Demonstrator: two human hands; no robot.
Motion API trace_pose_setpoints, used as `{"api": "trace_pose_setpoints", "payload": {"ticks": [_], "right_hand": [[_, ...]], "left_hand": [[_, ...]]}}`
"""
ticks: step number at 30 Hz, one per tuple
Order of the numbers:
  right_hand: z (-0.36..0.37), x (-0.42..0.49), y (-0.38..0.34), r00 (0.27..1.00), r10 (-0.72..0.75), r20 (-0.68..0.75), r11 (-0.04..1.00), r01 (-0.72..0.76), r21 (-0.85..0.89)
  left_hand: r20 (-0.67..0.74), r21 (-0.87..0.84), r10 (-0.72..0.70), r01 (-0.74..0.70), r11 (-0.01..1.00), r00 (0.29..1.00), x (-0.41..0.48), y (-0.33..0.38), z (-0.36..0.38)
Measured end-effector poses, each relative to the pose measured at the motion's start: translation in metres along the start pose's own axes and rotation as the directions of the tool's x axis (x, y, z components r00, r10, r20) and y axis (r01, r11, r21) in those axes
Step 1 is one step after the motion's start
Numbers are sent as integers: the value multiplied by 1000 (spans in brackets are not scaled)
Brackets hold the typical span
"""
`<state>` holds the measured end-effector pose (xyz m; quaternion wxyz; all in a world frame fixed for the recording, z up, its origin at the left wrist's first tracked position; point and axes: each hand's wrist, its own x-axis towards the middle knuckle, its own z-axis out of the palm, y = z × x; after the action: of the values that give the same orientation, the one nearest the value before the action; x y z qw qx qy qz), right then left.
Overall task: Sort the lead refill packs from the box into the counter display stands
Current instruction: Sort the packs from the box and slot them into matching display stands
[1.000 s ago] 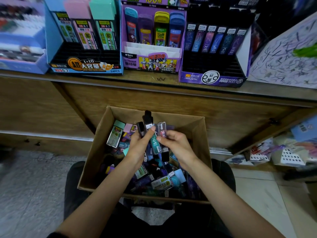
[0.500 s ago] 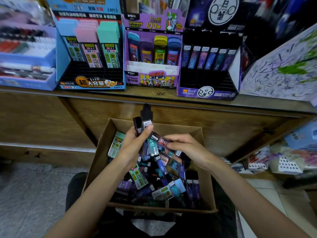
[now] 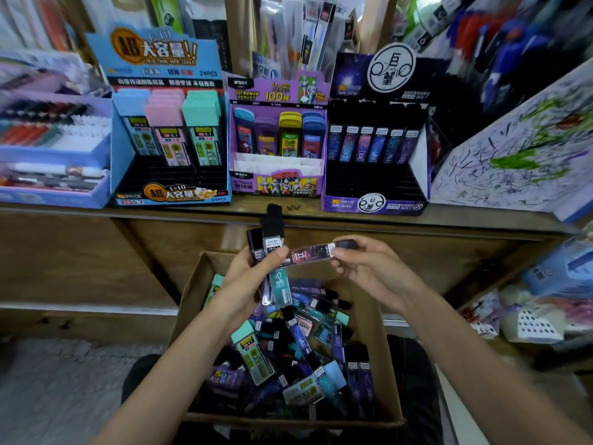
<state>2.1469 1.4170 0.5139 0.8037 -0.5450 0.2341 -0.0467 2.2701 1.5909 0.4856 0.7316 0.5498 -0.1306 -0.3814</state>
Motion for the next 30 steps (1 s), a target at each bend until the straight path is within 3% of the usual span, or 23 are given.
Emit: {"api": "trace_pose_setpoints", "payload": {"ticks": [4,8,12,16,18,26,30], "right_hand": [[8,4,-10,979,-66,-193,984,96,150],[4,6,-36,944,-140,-297,960,203,193],[-9,8,-84,860,-392,-326,916,398,-51],[-9,28,-131,713,-641,-286,749,497,-438],[-5,44,-145,676,-699,-234,669,502,-549],[2,96,-151,711,-700,-71,482,396,-781],[2,102,-153,743,-664,-78,504,369,-781]], "left_hand": [[83,38,-56,53,998,995,0,7,11],[82,94,-3,-5,996,997,4,14,21],[68,184,84,-95,978,994,13,29,24],[41,205,153,-158,966,987,22,42,25],[33,204,171,-174,963,985,25,46,24],[15,196,205,-204,959,979,29,50,15],[7,188,206,-204,961,978,30,50,10]]}}
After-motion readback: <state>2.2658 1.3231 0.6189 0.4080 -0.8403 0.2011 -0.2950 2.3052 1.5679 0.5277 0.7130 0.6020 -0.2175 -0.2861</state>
